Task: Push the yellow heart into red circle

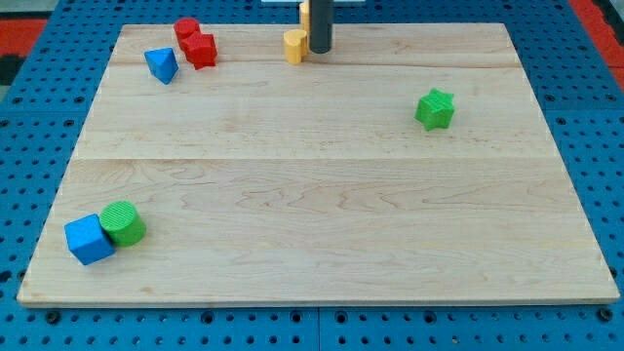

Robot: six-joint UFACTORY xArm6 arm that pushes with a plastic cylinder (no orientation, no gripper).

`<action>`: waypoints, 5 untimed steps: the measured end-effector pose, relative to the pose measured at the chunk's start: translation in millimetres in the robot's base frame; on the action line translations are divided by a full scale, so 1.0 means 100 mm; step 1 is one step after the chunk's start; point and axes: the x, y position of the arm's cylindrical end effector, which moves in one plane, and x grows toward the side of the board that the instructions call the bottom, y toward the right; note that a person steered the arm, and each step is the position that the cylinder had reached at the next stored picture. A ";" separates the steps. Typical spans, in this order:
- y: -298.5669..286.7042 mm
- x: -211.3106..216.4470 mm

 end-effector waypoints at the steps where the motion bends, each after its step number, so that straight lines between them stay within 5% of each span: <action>1: -0.70 0.00; 2: -1.31 0.00; 3: -1.03 0.00; 5: 1.26 0.04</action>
